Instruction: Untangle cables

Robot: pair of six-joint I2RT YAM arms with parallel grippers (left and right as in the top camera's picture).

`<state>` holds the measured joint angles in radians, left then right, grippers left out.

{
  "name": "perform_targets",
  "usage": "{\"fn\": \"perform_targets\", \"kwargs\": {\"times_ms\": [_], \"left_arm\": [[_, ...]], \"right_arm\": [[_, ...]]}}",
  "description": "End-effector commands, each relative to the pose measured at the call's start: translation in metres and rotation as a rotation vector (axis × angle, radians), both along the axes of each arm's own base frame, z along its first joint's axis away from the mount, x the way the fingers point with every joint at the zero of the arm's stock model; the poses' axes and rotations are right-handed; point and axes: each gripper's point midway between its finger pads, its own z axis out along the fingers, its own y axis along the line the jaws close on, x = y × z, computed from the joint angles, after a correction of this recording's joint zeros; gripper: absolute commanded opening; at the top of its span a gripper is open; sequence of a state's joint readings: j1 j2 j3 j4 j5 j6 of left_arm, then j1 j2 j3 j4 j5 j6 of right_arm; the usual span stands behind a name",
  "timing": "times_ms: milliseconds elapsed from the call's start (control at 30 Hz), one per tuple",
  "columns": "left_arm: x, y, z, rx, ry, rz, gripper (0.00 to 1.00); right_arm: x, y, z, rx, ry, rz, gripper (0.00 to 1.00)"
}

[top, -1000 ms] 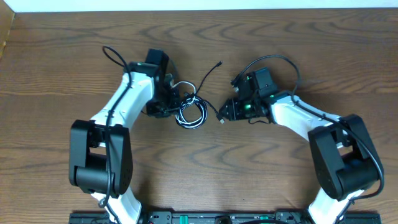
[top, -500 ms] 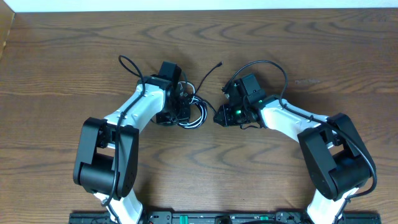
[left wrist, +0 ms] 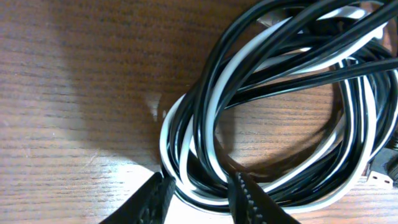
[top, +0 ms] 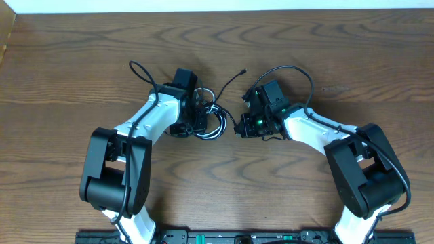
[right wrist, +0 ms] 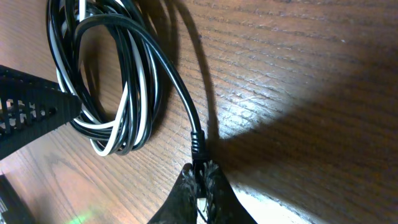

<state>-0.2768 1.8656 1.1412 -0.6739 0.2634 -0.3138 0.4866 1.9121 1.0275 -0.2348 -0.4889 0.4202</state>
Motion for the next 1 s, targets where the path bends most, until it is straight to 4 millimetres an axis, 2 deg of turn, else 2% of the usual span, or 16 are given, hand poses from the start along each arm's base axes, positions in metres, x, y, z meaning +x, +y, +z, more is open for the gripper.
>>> {"fn": "perform_targets", "kwargs": {"times_ms": [0,133,233,333,400,600,767,967], "left_arm": [[0.002,-0.004,0.002,-0.010,0.000,-0.044,0.31],[0.005,-0.021,0.014,-0.108,-0.021,-0.147,0.29],[0.010,-0.024,0.019,-0.121,-0.037,-0.161,0.39],[0.014,-0.024,0.021,-0.118,-0.050,-0.160,0.48],[0.018,-0.021,0.021,-0.095,-0.064,-0.158,0.51],[0.039,-0.003,0.018,0.027,-0.150,-0.139,0.51],[0.056,-0.004,0.018,0.033,-0.231,-0.128,0.51],[0.055,-0.004,0.010,0.031,-0.234,-0.121,0.51]], "right_arm": [[0.001,0.003,0.003,0.012,0.003,0.006,0.01],[0.003,0.013,0.036,0.149,-0.047,0.083,0.01],[0.017,0.008,0.065,0.194,-0.143,0.093,0.03],[0.028,-0.003,0.087,0.206,-0.216,0.078,0.16],[0.033,-0.010,0.096,0.205,-0.253,0.073,0.29],[0.039,-0.018,0.093,0.175,-0.265,0.045,0.44],[0.041,-0.017,0.082,0.106,-0.276,0.029,0.49],[0.039,-0.012,0.074,0.036,-0.297,0.027,0.50]]}}
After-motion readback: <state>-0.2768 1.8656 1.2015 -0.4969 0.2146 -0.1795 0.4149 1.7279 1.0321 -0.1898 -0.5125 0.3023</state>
